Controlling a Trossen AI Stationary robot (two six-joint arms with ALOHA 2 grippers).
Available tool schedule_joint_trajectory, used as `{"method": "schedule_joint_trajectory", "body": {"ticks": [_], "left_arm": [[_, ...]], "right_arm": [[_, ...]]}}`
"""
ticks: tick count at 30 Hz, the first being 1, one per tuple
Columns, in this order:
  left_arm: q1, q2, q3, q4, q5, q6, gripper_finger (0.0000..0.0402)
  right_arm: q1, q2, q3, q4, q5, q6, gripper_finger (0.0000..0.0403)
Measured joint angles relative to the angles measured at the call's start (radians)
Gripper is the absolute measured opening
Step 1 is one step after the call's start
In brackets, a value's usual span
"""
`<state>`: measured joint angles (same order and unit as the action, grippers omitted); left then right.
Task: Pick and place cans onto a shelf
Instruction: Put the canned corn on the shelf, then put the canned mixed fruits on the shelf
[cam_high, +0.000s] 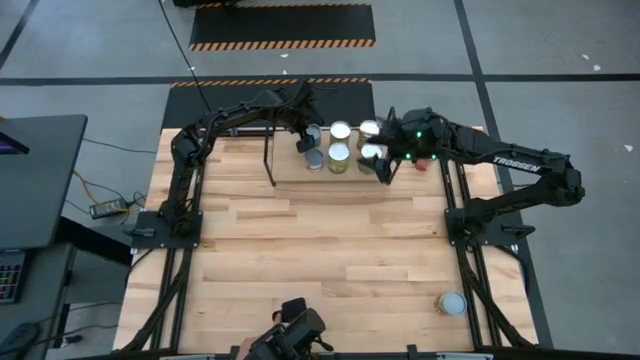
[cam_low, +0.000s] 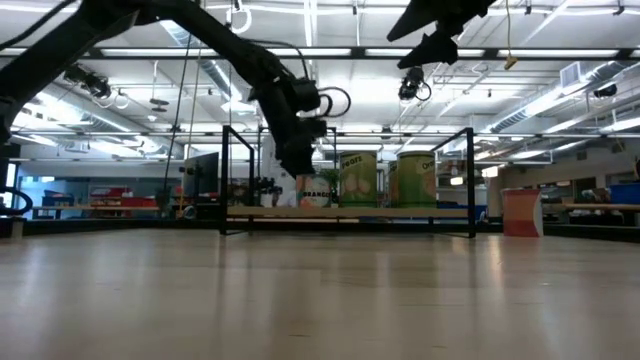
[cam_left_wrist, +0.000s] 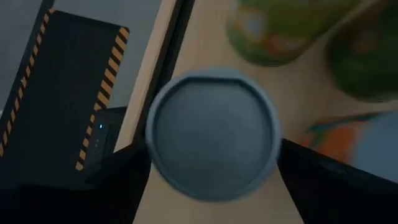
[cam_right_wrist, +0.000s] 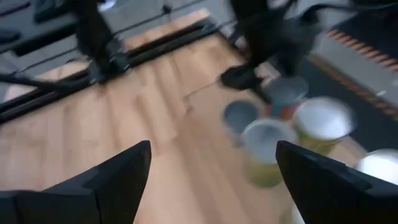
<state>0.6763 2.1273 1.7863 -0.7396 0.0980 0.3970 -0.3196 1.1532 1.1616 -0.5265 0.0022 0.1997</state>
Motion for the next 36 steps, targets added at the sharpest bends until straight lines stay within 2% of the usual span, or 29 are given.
{"method": "schedule_joint_trajectory", "body": {"ticks": [9, 13, 16, 20, 24, 26, 28, 31, 36], "left_arm": [[-0.029, -0.127, 0.001, -0.035, 0.018, -0.021, 0.0346], [-0.022, -0.19, 0.002, -0.038, -0.014, -0.105, 0.0346], [-0.016, -0.242, 0.002, -0.025, 0.011, -0.244, 0.0346], [-0.032, -0.297, 0.002, -0.023, 0.07, -0.338, 0.0346], [-0.072, -0.353, 0.002, -0.019, 0.053, -0.353, 0.0346], [-0.089, -0.37, 0.002, -0.018, 0.043, -0.354, 0.0346], [-0.107, -0.375, 0.002, -0.017, 0.006, -0.362, 0.0346], [-0.13, -0.376, 0.002, -0.026, -0.078, -0.363, 0.0346], [-0.142, -0.376, 0.002, -0.037, -0.079, -0.304, 0.0346]], "right_arm": [[-0.118, -0.002, 0.0, 0.025, 0.02, -0.041, 0.0354], [-0.155, -0.002, -0.012, 0.013, 0.168, 0.019, 0.035], [-0.165, -0.001, -0.059, -0.016, 0.29, 0.064, 0.0349], [-0.17, -0.035, -0.116, -0.116, 0.487, 0.267, 0.0349], [-0.167, -0.136, -0.201, -0.146, 0.621, 0.445, 0.0349], [-0.167, -0.201, -0.236, -0.138, 0.623, 0.511, 0.0349], [-0.176, -0.261, -0.263, -0.147, 0.582, 0.561, 0.0349], [-0.217, -0.332, -0.276, -0.252, 0.514, 0.673, 0.0349], [-0.327, -0.357, -0.276, -0.416, 0.477, 0.775, 0.0348]]}}
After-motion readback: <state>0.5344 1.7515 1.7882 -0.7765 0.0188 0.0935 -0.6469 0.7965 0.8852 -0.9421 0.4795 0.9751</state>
